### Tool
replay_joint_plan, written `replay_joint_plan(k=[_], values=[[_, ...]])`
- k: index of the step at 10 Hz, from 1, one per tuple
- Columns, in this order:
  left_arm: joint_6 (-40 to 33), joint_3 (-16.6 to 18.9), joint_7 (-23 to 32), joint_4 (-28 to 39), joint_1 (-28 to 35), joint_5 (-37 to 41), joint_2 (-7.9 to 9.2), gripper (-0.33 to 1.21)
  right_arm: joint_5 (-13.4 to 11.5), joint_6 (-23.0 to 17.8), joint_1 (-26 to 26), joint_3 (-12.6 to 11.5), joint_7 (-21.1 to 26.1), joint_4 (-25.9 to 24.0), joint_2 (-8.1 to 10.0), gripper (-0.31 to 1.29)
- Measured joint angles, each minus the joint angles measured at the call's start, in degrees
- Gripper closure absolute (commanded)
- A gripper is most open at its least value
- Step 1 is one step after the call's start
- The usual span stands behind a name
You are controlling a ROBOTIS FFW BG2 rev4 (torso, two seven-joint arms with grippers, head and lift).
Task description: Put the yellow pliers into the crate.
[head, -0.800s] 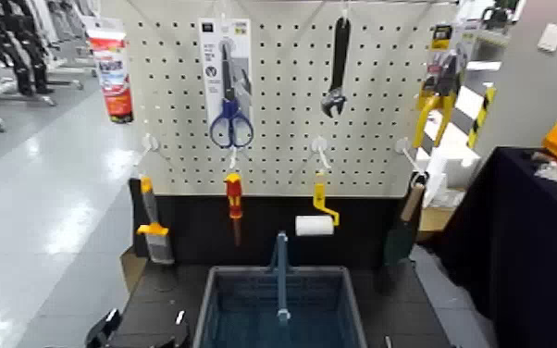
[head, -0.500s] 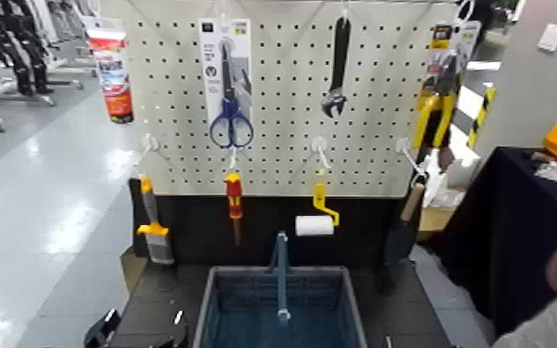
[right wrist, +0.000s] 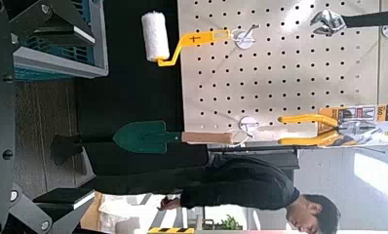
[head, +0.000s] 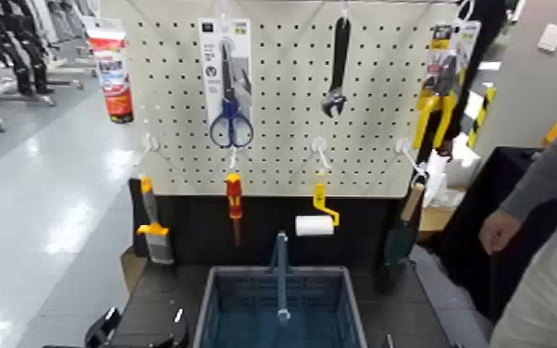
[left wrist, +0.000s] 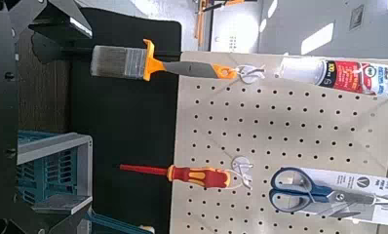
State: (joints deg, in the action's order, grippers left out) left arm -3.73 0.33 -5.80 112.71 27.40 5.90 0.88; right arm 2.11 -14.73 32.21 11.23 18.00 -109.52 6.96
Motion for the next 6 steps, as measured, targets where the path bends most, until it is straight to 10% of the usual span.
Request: replay_joint_plan(k=[6], values=[[0.56, -0.10, -0.09, -0.03, -0.25, -0.10, 0.15, 0.12, 1.62, 5.11, -2.94, -5.80, -8.86, -1.80, -1.24, 0.20]])
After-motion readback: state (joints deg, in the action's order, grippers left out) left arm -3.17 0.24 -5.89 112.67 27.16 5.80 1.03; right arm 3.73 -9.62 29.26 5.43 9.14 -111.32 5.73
